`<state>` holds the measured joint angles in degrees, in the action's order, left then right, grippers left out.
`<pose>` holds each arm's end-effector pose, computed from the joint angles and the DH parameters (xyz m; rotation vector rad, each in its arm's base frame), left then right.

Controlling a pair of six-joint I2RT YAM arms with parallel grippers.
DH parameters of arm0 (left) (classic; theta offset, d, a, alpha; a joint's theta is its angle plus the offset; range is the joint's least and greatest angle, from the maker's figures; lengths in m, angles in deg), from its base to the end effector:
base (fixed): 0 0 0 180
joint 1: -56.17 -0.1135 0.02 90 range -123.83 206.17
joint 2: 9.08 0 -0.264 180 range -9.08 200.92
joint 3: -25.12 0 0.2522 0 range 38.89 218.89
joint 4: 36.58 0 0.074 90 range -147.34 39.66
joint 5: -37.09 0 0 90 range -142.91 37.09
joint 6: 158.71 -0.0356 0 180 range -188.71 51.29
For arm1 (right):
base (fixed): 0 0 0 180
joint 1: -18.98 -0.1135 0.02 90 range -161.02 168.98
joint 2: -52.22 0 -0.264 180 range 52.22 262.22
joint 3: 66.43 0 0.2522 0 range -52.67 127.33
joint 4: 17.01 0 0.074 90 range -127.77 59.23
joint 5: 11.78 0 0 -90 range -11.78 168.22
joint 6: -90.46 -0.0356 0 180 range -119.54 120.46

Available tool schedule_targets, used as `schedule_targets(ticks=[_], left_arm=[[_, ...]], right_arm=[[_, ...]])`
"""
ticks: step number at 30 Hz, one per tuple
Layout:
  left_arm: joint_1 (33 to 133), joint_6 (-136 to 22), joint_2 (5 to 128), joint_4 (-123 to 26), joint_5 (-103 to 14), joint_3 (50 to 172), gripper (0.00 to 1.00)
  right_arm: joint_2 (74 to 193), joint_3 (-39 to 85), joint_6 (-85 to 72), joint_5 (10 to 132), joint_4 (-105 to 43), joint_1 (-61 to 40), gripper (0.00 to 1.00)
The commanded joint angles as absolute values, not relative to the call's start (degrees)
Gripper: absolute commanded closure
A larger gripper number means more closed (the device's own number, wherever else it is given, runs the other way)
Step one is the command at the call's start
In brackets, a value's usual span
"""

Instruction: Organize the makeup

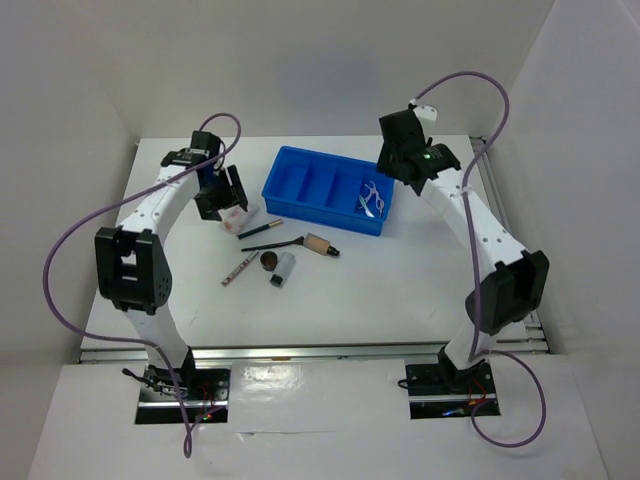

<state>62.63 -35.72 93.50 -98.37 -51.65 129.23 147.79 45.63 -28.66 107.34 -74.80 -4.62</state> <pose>0.3814 -0.0440 0.2827 -0.6000 2.5790 -0.2647 0.3427 0.1308 0.3785 0.3595 2.1564 -0.0690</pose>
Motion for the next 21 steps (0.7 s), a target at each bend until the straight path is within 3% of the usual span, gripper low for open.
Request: schedule_targets(ticks=[1,4,10,21], left_arm=[[63.4,-39.2,100.0,-99.5,-58.2,136.9,0.15],[63.4,-41.9,105.2,-101.1,-60.9,138.7,0.00],[63.9,-44.8,108.0,-97.6,-63.7,136.4,0.00],[63.9,-52.4,117.3,-98.9,-66.5,144.5,0.00]], right_arm=[[143.9,41.8,-26.3,106.3,-75.8,-4.5,0.40],[141.9,39.4,-26.3,104.5,-75.8,-4.5,0.35],[141.9,38.2,-25.2,101.8,-74.7,-4.5,0.34],[143.5,39.3,-25.2,99.4,-74.7,-4.5,0.33]])
